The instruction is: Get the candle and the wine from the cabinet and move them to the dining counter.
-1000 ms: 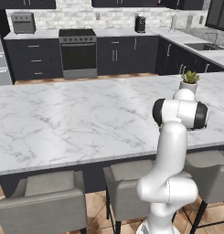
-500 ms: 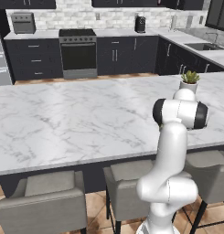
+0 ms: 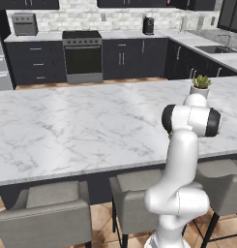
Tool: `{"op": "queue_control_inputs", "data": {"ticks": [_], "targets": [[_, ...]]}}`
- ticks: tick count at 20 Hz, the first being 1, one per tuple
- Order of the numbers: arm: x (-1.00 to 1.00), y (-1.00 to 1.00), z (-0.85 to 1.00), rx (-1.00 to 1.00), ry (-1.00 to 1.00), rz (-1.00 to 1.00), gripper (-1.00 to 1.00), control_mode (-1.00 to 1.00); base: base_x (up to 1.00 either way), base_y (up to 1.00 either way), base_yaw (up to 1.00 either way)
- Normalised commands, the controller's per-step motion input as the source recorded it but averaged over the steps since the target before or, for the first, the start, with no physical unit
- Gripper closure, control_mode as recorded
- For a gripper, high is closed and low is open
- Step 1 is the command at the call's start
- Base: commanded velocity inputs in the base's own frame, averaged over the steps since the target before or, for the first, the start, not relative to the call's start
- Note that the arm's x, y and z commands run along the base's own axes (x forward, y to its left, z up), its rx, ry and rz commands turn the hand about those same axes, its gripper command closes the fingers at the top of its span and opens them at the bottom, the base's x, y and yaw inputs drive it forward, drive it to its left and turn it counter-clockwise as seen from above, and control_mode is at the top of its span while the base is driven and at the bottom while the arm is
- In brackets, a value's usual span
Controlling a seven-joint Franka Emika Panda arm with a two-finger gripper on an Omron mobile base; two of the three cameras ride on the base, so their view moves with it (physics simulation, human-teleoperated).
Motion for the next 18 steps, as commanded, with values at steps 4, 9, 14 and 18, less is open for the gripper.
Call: {"op": "queue_control_inputs", "data": {"ticks": [4, 9, 14, 18], "targets": [[0.00, 0.00, 0.64, 0.00, 0.00, 0.00, -1.00, -1.00, 0.00, 0.00, 0.00], [-0.07, 0.02, 0.98, -0.03, 0.01, -0.11, -1.00, -1.00, 0.00, 0.00, 0.00], [-0.22, 0.24, 1.00, -0.05, 0.00, -0.16, -1.00, -1.00, 0.00, 0.00, 0.00], [-0.49, 0.54, 0.90, -0.06, 0.00, -0.23, -1.00, -1.00, 0.00, 0.00, 0.00]]}}
